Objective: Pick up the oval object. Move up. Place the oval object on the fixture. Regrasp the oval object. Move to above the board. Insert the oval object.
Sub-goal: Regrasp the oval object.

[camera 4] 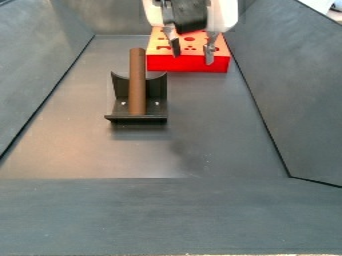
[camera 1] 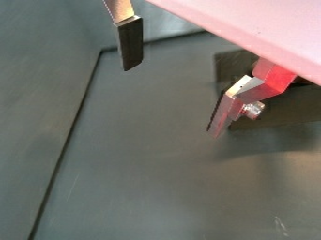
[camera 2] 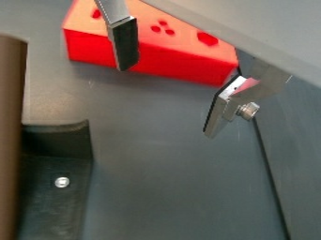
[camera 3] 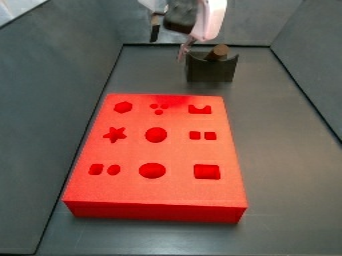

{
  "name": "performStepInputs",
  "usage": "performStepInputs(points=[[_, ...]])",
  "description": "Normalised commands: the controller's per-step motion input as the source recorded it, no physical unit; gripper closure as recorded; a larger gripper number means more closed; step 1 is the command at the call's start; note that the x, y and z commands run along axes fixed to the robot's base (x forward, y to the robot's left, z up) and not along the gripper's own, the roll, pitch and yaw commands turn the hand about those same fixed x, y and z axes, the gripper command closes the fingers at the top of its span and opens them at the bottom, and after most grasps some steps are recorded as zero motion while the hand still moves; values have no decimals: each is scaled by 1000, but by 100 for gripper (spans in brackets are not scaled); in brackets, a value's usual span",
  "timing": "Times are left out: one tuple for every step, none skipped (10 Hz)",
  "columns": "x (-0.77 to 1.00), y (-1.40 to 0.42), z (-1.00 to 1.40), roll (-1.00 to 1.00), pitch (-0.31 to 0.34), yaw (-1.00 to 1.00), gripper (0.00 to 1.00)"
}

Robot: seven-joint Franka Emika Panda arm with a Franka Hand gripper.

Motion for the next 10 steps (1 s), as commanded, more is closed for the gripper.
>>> performStepInputs(points=[[-36, -10, -3, 1000, -261, -978, 0], [-42, -14, -6, 1000, -253, -987, 0], [-39, -11, -10, 999, -234, -1000, 0], [-39, -9, -18, 987, -206, -1000, 0], [-38, -9, -14, 972, -161, -1000, 0], [-35, -5, -4, 957, -95, -1000, 0], [-27, -11, 4, 945, 23, -1000, 0], [-23, -18, -1, 944, 131, -1000, 0], [-16, -18, -19, 951, 273, -1000, 0], [2, -12, -40, 847, 495, -854, 0]])
